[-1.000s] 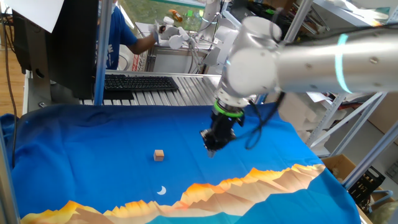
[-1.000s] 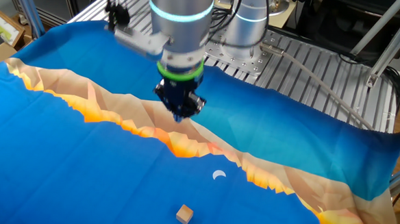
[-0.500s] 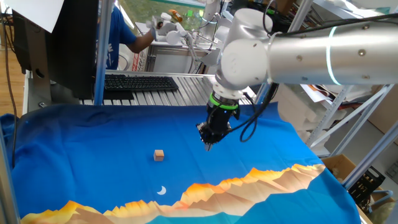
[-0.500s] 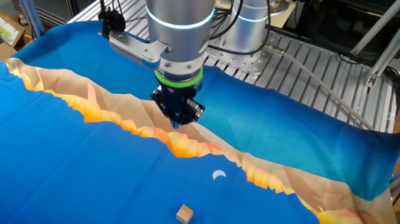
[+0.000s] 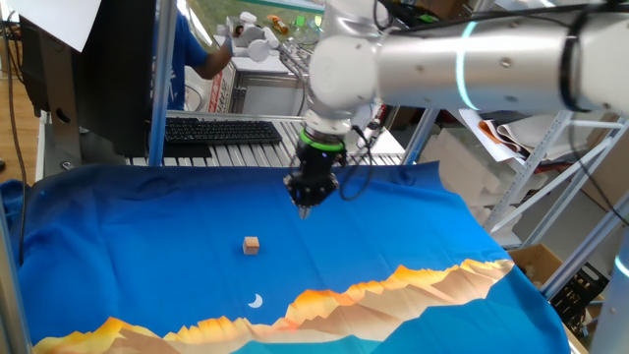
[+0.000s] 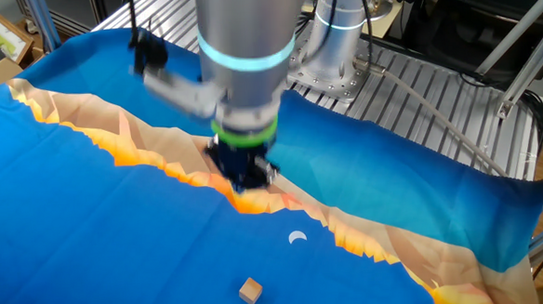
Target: Approach and touch the side of the small block
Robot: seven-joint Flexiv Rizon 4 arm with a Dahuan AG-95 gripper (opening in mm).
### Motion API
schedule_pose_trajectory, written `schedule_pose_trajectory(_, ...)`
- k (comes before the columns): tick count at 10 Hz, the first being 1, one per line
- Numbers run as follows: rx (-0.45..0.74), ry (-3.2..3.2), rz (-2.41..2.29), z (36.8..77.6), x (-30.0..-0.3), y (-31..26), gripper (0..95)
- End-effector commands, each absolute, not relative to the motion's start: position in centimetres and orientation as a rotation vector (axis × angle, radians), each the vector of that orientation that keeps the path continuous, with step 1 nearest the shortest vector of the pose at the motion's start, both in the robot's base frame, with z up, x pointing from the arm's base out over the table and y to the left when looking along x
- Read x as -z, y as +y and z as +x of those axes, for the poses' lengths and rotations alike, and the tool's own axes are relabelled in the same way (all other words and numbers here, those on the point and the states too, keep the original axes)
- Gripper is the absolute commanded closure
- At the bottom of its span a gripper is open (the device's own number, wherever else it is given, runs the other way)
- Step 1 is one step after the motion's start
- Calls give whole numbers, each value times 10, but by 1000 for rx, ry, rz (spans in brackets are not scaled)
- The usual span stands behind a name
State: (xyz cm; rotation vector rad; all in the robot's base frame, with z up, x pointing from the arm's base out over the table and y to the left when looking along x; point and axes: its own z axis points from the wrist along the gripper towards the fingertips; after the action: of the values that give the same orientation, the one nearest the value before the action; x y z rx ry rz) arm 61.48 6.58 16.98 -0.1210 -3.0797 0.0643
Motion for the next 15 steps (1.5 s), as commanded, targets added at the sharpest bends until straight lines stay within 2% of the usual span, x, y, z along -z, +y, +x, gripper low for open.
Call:
schedule_pose_trajectory(1,-48,-3083,-131,615,-168,66,950)
schedule_pose_trajectory(15,-52,-3078,-128,615,-169,65,950)
